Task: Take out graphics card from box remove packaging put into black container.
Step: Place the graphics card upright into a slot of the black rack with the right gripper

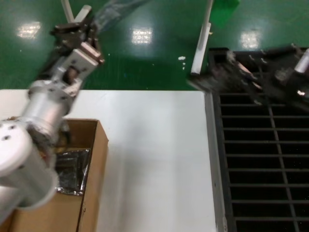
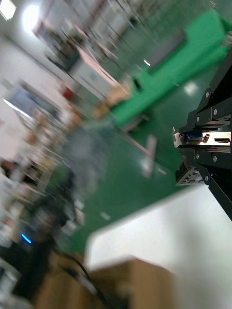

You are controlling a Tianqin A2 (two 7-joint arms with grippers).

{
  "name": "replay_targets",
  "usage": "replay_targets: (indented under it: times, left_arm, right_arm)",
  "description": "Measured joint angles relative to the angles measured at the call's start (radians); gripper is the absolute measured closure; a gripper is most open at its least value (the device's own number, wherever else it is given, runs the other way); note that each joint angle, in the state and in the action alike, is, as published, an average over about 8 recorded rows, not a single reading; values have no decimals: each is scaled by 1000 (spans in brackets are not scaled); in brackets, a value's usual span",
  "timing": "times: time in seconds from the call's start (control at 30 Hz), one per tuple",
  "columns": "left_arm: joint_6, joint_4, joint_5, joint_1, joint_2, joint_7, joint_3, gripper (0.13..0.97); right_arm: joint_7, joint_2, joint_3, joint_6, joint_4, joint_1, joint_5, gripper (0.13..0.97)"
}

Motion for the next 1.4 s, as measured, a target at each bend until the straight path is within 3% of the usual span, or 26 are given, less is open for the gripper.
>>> replay_targets:
  times: [0.3, 0.43, 0.6, 0.9, 1.17, 1.4]
  left_arm:
    - [-111, 27, 11, -11, 184, 56, -19, 955]
    - [-140, 31, 41, -1, 245, 66, -49, 955]
    - [-158, 26, 81, 19, 298, 71, -92, 955]
    - [-161, 25, 100, 34, 339, 93, -138, 955]
    - [-151, 42, 89, 34, 349, 114, -163, 955]
    - [-144, 53, 76, 30, 350, 131, -176, 955]
  right_arm:
    - [119, 250, -57, -249, 11, 112, 100, 902]
    - [159, 293, -107, -313, 12, 153, 80, 902]
    - [190, 312, -150, -343, 12, 186, 32, 902]
    - [217, 301, -178, -320, 12, 166, -66, 902]
    - [230, 267, -193, -304, 12, 138, -139, 902]
    - [231, 249, -203, -318, 12, 144, -142, 902]
